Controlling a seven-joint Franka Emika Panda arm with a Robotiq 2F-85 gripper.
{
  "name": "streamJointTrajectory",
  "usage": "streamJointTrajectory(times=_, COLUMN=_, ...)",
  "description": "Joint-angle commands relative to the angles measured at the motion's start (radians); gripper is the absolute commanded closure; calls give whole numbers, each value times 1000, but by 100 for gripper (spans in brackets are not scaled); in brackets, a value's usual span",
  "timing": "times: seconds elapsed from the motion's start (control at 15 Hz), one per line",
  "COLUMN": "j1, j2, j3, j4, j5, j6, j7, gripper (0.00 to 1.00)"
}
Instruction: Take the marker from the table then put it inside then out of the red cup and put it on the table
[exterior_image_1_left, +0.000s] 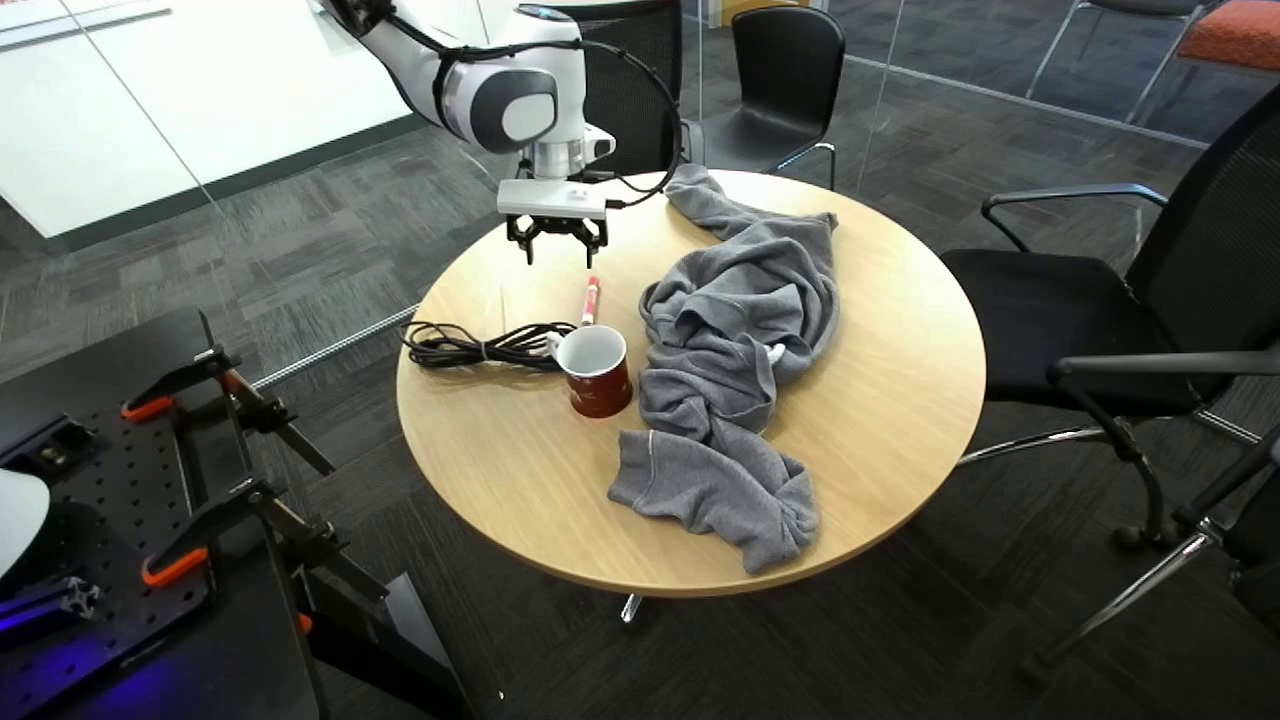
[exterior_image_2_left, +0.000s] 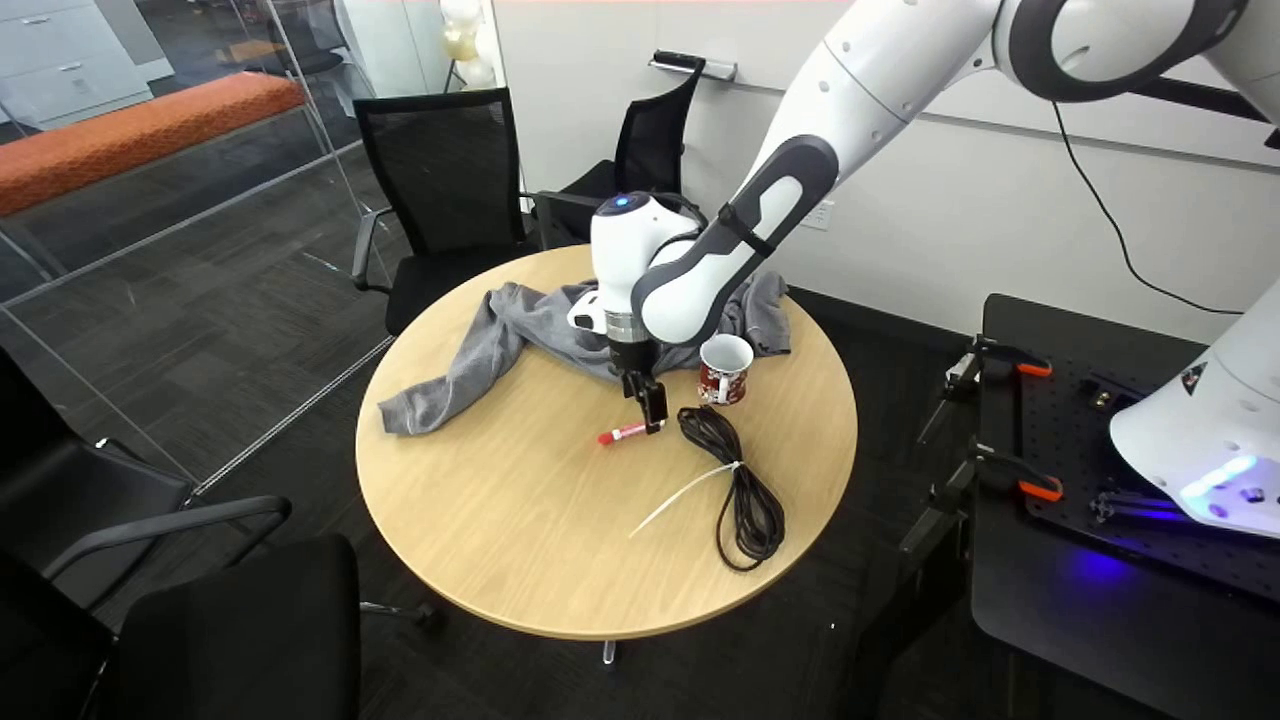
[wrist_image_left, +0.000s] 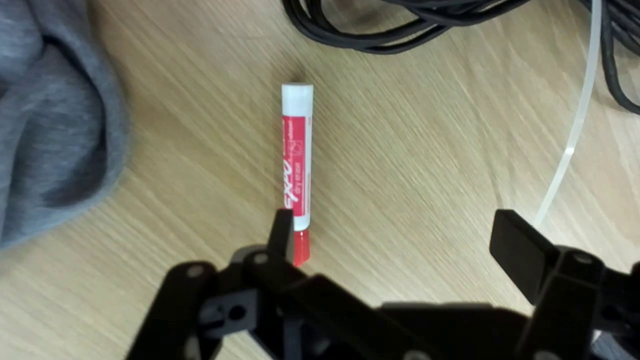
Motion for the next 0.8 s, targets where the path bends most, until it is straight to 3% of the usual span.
streamJointTrajectory(times=0.0, j1=25, j2=61, j3=-22, j4=84, j5=-32, j6=-1, j7=74, gripper=0)
streamJointTrajectory(times=0.4, j1=26, j2=131, j3=-36, j4=164, j5=-43, j6=-14, j7=130, gripper=0)
streamJointTrajectory(times=0.73, j1=6, j2=125, j3=-13, j4=145, j5=-45, j6=-4, j7=108, gripper=0)
